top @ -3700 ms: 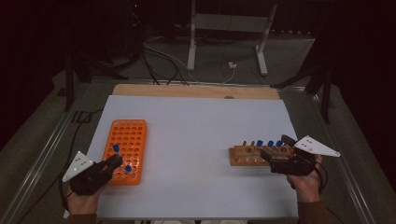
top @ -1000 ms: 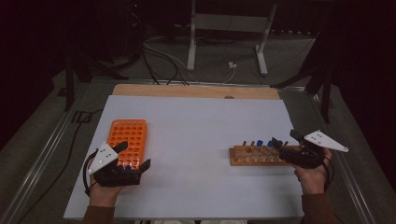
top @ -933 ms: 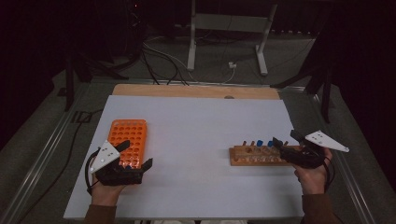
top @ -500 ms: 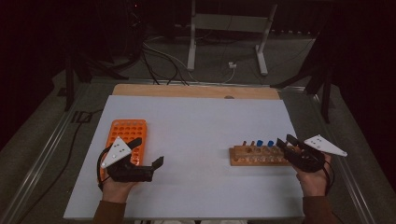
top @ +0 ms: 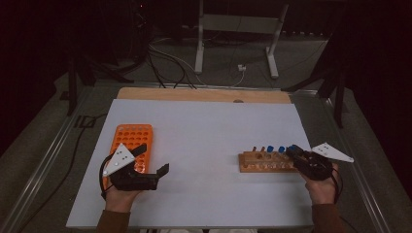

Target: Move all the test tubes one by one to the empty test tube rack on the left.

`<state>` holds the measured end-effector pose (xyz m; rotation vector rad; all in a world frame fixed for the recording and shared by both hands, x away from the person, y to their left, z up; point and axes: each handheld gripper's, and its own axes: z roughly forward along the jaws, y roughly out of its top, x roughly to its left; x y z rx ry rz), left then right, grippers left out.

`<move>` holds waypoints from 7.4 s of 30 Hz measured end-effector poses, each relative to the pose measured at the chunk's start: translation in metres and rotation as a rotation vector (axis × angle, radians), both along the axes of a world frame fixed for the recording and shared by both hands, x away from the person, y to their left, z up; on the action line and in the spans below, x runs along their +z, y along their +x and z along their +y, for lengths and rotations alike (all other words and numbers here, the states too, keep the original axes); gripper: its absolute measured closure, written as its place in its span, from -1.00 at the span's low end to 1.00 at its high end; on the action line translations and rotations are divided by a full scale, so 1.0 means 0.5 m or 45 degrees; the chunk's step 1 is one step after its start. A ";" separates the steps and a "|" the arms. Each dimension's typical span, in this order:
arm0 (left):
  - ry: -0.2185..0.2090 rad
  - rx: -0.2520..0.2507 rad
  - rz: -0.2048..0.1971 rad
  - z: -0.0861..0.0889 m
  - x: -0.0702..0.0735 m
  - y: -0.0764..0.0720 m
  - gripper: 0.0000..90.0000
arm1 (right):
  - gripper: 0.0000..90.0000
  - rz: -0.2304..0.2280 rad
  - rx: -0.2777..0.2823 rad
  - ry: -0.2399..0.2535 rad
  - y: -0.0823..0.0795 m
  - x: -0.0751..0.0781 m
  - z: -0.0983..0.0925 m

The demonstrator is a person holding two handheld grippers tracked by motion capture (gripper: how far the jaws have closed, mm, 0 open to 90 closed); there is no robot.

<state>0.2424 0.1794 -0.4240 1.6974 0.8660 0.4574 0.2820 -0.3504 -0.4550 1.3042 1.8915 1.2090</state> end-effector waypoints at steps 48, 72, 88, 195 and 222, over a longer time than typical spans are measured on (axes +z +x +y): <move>-0.047 0.005 -0.017 0.013 0.014 -0.009 -0.98 | 0.72 -0.002 0.020 0.012 -0.009 0.032 0.003; -0.032 0.018 -0.035 0.001 0.019 -0.010 -0.98 | 0.72 -0.160 0.054 0.019 -0.006 0.172 0.026; 0.000 0.036 -0.092 -0.044 0.023 -0.016 -0.97 | 0.71 -0.174 0.301 0.068 0.012 0.191 0.188; 0.021 0.123 -0.120 0.044 0.062 -0.017 0.74 | -1.00 -0.054 0.446 0.016 -0.014 0.106 0.227; -0.004 0.338 -0.122 0.159 0.038 -0.037 0.74 | -1.00 -0.071 0.256 0.031 -0.028 0.094 0.095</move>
